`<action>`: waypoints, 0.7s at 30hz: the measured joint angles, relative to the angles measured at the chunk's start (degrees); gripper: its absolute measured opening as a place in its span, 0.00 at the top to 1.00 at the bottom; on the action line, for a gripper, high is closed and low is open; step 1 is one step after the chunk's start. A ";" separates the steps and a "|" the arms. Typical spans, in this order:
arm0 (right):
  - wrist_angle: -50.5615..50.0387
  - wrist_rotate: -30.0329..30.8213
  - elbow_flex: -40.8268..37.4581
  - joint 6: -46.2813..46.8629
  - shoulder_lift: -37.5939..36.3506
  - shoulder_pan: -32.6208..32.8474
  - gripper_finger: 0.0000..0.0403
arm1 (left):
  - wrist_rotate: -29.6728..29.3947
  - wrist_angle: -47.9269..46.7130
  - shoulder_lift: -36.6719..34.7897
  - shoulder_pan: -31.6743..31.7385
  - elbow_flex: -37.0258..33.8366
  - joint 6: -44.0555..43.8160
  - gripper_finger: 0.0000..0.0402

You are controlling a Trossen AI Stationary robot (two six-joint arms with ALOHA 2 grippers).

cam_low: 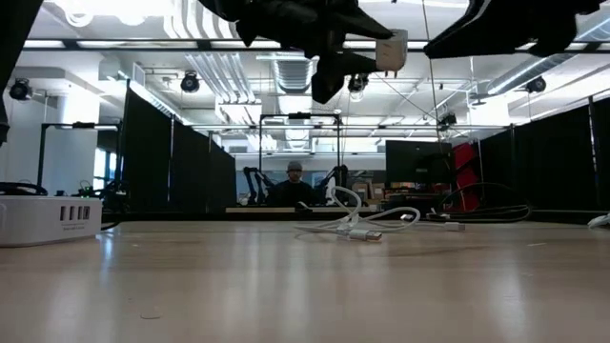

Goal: Insert USB
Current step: Insert the white charger adapter into the top white outlet extension

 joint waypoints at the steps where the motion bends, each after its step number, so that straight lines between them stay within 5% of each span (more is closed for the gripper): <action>1: 0.63 1.36 0.00 0.07 0.00 0.00 0.60 | -0.02 -0.06 -0.02 -0.02 0.00 0.00 0.57; 5: 5.60 3.05 -0.02 -2.13 0.14 0.00 0.41 | -0.39 -0.05 -0.06 -0.02 0.00 0.02 0.57; 9: 11.08 2.46 -0.09 -6.16 2.75 -0.30 0.32 | -1.24 -0.02 -0.06 -0.02 0.00 0.02 0.57; 21: 29.09 4.85 -0.17 -16.05 14.13 -3.58 0.40 | -1.57 0.14 -0.08 -0.67 -0.04 -1.02 0.57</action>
